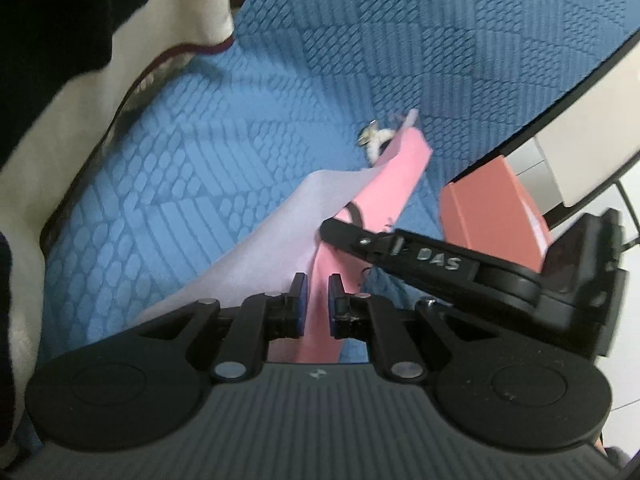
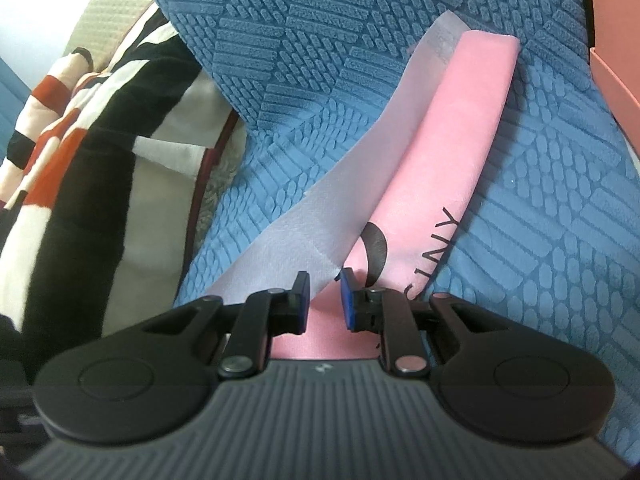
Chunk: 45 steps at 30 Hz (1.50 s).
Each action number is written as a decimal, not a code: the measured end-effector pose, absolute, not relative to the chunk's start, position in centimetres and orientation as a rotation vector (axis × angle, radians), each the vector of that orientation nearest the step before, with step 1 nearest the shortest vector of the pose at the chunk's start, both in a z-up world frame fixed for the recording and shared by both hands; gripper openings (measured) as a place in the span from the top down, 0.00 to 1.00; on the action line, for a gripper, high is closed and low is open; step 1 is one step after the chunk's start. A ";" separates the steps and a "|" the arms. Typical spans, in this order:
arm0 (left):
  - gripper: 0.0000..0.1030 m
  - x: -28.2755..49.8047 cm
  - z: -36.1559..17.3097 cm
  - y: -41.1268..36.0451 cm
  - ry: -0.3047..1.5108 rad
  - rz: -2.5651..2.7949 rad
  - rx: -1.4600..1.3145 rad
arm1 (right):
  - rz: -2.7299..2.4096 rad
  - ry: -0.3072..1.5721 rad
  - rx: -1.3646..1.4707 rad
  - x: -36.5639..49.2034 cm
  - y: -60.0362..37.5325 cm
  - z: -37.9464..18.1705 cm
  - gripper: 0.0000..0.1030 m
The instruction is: Organize objects
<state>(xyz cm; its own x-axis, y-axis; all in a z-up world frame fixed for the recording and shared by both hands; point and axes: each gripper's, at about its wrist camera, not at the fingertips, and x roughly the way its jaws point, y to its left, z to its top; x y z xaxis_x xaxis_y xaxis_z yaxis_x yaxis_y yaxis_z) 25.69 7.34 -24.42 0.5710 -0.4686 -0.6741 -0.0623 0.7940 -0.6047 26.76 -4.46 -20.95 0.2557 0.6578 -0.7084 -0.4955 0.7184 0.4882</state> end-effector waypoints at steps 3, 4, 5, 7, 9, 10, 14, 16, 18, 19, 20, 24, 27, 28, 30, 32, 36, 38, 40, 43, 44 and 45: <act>0.89 25.1 -23.7 7.3 0.915 -0.283 -0.616 | 0.785 1.052 0.175 26.7 -4.5 -20.9 0.82; 0.90 25.0 -23.5 7.2 0.903 -0.296 -0.622 | 0.783 1.054 0.179 26.7 -4.5 -20.9 0.82; 0.89 25.0 -23.4 7.1 0.895 -0.304 -0.621 | 0.781 1.057 0.184 26.8 -4.6 -20.9 0.83; 0.89 24.9 -23.2 7.1 0.889 -0.302 -0.612 | 0.783 1.058 0.189 26.8 -4.6 -21.0 0.83; 0.89 24.7 -23.1 7.2 0.884 -0.296 -0.614 | 0.783 1.058 0.193 26.8 -4.7 -21.0 0.83; 0.89 24.7 -22.9 7.2 0.876 -0.292 -0.610 | 0.784 1.058 0.191 26.8 -4.7 -21.0 0.83; 0.90 24.3 -22.3 7.4 0.849 -0.294 -0.601 | 0.786 1.060 0.186 26.8 -4.7 -21.0 0.83; 0.90 24.2 -22.1 7.2 0.847 -0.300 -0.584 | 0.787 1.061 0.187 26.9 -4.7 -21.0 0.83; 0.89 24.2 -22.2 6.9 0.860 -0.303 -0.567 | 0.785 1.063 0.192 26.9 -4.8 -21.0 0.83; 0.90 24.3 -22.4 6.8 0.874 -0.300 -0.557 | 0.785 1.065 0.196 26.9 -4.8 -21.0 0.83; 0.89 24.4 -22.7 6.6 0.888 -0.298 -0.546 | 0.785 1.066 0.200 26.9 -4.9 -21.0 0.83; 0.89 25.2 -24.1 5.4 0.978 -0.266 -0.487 | 0.783 1.070 0.206 27.0 -4.9 -21.0 0.82; 0.90 25.5 -24.9 4.6 1.017 -0.251 -0.441 | 0.781 1.061 0.202 27.0 -5.0 -20.9 0.80; 0.90 25.5 -25.0 4.5 1.020 -0.248 -0.433 | 0.778 1.059 0.204 27.1 -5.1 -20.9 0.80; 0.90 25.5 -25.1 4.7 1.022 -0.243 -0.440 | 0.766 1.053 0.213 27.4 -5.4 -20.6 0.78; 0.90 25.6 -25.2 5.1 1.028 -0.233 -0.458 | 0.737 1.032 0.227 27.9 -5.9 -20.2 0.69; 0.90 25.7 -25.3 5.3 1.030 -0.228 -0.473 | 0.644 0.970 0.260 28.7 -7.4 -19.6 0.55; 0.91 25.7 -25.4 5.4 1.028 -0.225 -0.483 | 0.587 0.974 0.273 29.1 -7.9 -19.8 0.53; 0.91 25.8 -25.4 5.6 1.031 -0.225 -0.505 | 0.565 0.984 0.287 29.4 -8.2 -20.1 0.53; 0.91 25.8 -25.5 5.8 1.034 -0.226 -0.521 | 0.576 1.032 0.324 29.8 -8.3 -20.9 0.54; 0.91 25.8 -25.5 5.8 1.034 -0.226 -0.522 | 0.587 1.039 0.341 29.9 -8.4 -21.1 0.54; 0.91 25.8 -25.5 5.8 1.034 -0.226 -0.523 | 0.600 1.048 0.358 29.8 -8.3 -21.2 0.54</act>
